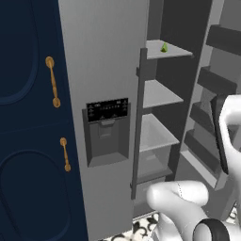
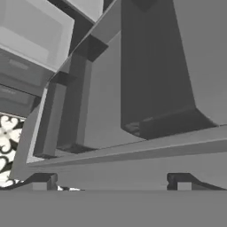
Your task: Grab a lemon wedge from the fridge and one ice cube from the ice bowl, and put them in the glass of lemonade.
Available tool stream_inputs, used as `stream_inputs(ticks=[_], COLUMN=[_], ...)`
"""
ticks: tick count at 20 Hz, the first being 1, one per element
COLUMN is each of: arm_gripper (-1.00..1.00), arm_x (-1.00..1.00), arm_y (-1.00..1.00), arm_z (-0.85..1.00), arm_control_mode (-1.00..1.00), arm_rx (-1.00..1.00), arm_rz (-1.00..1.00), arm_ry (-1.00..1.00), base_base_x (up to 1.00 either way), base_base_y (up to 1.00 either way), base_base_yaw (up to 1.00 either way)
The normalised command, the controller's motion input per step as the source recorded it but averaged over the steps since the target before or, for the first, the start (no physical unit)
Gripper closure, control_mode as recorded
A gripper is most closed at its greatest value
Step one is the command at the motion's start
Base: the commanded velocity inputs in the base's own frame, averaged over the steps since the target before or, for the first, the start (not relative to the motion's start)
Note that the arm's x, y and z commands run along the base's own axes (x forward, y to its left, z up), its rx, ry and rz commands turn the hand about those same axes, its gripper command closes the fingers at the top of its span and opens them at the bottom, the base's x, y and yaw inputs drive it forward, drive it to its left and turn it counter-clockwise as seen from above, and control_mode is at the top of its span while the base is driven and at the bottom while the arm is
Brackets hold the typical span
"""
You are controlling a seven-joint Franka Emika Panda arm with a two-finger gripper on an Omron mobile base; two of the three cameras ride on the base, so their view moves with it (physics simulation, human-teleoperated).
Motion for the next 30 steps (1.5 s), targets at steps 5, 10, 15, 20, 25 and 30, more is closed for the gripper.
stream_inputs(ticks=[5, 10, 15, 20, 25, 30], arm_gripper=[-1.00, -1.00, -1.00, -1.00, -1.00, -1.00], arm_x=[-0.59, -0.08, -0.10, -0.03, 0.00, -0.03], arm_y=[0.88, 1.00, 0.98, 0.65, 0.24, 0.21], arm_z=[0.00, -0.02, -0.04, 0.00, -0.05, -0.06], arm_control_mode=[-1.00, -1.00, -1.00, -1.00, -1.00, -1.00], arm_rx=[0.00, 0.07, 0.12, 0.06, 0.00, -0.12], arm_rz=[0.13, 0.07, 0.10, 0.47, 0.57, 0.42], arm_ry=[-0.08, -0.03, -0.04, 0.02, 0.00, -0.03], base_base_x=[0.00, 0.00, 0.00, 0.00, 0.00, 0.00], base_base_y=[0.00, 0.00, 0.00, 0.00, 0.00, 0.00], base_base_yaw=[0.00, 0.00, 0.00, 0.00, 0.00, 0.00])
